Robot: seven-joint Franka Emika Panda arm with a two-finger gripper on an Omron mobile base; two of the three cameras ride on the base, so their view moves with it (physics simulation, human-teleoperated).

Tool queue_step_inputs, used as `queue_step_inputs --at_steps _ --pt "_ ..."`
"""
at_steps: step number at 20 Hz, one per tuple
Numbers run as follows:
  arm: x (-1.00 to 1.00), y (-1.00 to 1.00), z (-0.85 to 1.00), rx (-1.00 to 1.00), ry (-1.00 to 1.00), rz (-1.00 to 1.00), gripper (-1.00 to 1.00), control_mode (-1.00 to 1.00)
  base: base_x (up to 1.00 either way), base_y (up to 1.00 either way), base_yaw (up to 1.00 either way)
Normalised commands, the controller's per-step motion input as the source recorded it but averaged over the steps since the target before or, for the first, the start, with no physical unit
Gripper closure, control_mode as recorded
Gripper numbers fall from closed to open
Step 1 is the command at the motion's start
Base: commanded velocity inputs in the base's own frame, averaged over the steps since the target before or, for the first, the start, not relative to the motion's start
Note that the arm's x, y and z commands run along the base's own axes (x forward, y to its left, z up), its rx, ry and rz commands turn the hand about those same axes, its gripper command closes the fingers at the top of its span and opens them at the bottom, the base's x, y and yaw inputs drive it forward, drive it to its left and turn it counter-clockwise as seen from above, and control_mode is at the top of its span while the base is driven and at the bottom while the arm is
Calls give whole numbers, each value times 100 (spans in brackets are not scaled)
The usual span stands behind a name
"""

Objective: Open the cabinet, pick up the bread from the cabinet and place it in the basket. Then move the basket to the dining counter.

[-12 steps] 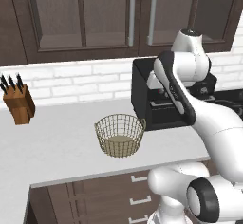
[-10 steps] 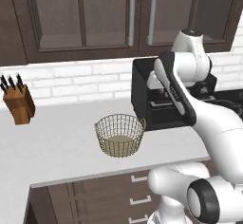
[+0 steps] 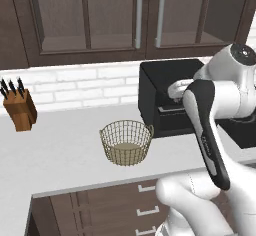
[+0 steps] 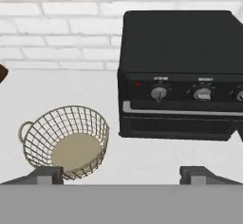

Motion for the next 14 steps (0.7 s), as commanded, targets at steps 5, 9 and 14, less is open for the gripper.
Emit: queue_step_inputs --at_steps 5,9,14 --pt "-34 0 68 1 -56 0 -100 -100 0 0 0" --pt "-2 2 49 1 -61 0 -100 -100 0 0 0" --pt "-3 0 66 2 -58 0 -100 -100 0 0 0"
